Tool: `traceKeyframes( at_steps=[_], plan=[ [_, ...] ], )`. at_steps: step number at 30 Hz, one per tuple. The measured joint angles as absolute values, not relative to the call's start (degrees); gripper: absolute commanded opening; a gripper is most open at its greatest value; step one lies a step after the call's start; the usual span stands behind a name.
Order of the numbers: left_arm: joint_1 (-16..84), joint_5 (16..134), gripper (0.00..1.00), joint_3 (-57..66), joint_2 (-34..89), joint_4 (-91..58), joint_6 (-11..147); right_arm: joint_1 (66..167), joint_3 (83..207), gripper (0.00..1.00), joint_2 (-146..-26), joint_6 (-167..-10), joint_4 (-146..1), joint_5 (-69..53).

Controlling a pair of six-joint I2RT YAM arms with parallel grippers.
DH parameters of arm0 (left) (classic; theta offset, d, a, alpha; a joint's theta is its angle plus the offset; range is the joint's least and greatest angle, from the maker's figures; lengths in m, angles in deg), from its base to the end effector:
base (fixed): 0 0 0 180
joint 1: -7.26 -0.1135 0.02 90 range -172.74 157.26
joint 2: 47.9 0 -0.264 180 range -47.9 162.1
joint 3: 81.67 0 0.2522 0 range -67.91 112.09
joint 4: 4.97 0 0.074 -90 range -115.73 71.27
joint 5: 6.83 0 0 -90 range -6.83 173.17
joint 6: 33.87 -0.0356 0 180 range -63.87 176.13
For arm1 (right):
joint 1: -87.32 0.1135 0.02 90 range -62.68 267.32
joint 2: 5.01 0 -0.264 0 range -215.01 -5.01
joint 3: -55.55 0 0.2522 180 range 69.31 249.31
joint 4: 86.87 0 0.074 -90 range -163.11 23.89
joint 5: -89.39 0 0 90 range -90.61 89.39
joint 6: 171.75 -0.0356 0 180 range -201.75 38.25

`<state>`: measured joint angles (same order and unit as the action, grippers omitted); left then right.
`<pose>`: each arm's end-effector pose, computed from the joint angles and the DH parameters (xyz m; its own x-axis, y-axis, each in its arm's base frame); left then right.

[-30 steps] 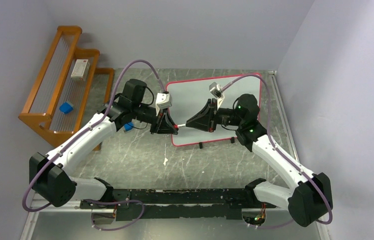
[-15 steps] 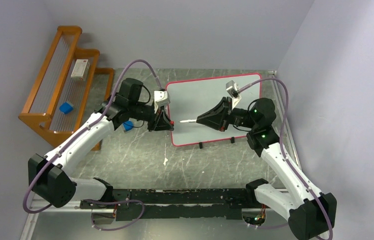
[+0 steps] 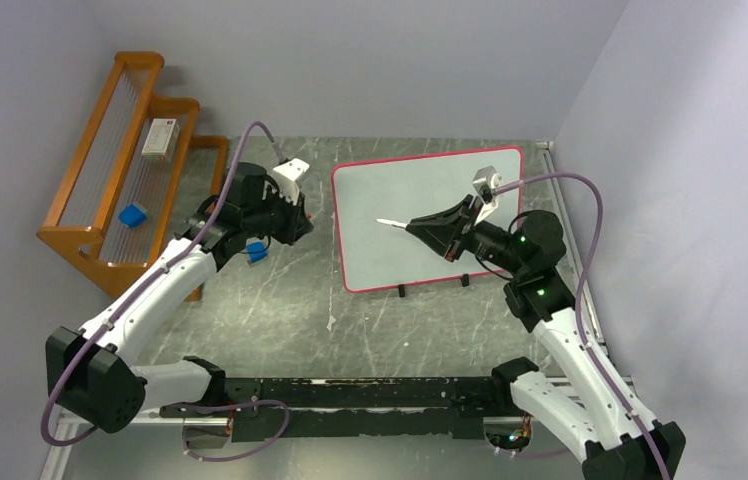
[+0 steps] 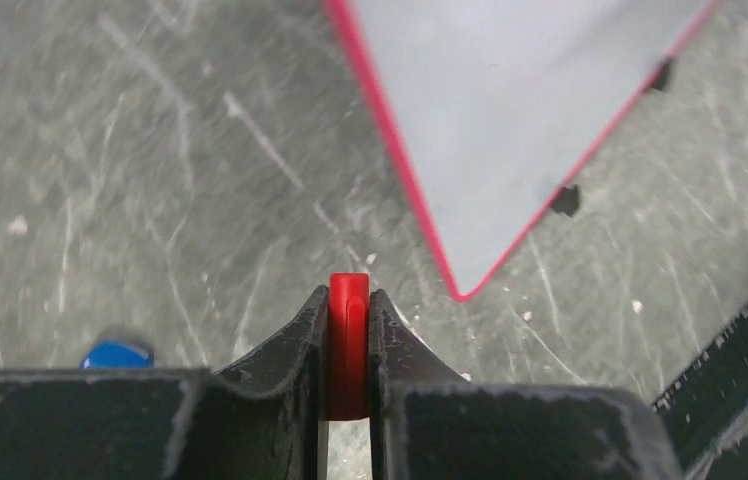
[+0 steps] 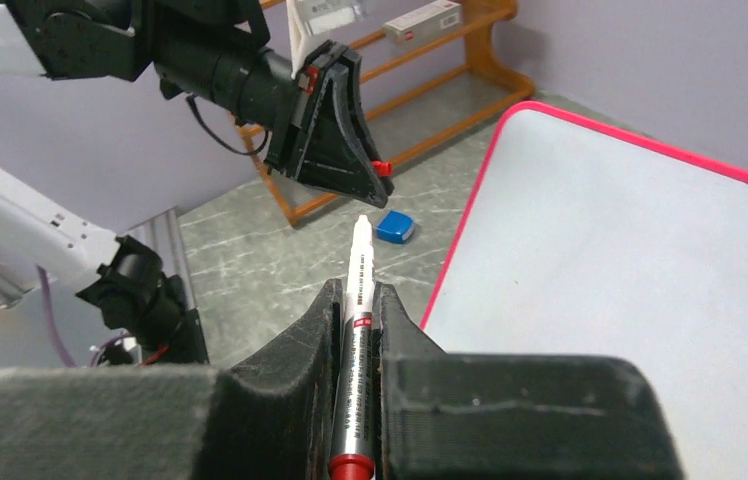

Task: Write a sentence on the whiteboard
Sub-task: Place the pen cap at the center of the board.

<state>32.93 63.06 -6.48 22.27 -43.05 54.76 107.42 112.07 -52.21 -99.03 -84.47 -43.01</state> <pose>0.2396 -0.1287 0.3253 -0.4756 0.2535 -0.8423 0.6781 0.7157 -0.1675 0.1693 0.0875 0.3601 -0.1541 0.1772 -0.9720 -0.8762 0.4302 0.2173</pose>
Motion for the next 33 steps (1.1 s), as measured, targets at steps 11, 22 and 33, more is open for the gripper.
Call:
traceKeyframes(
  at_steps=[11, 22, 33],
  plan=[
    [32.7, 83.2, 0.05, -13.2, 28.2, -42.0, 67.7, 109.4, 109.7, 0.00, -48.1, -94.7, -81.1, -35.0],
    [32.7, 92.1, 0.05, -13.3, 42.9, -41.1, 72.4, 111.5, 108.8, 0.00, -46.7, -92.0, -79.0, -31.9],
    [32.7, 93.1, 0.20, -11.4, 50.5, -40.7, 73.2, 112.9, 108.8, 0.00, -46.3, -90.7, -78.1, -30.2]
  ],
)
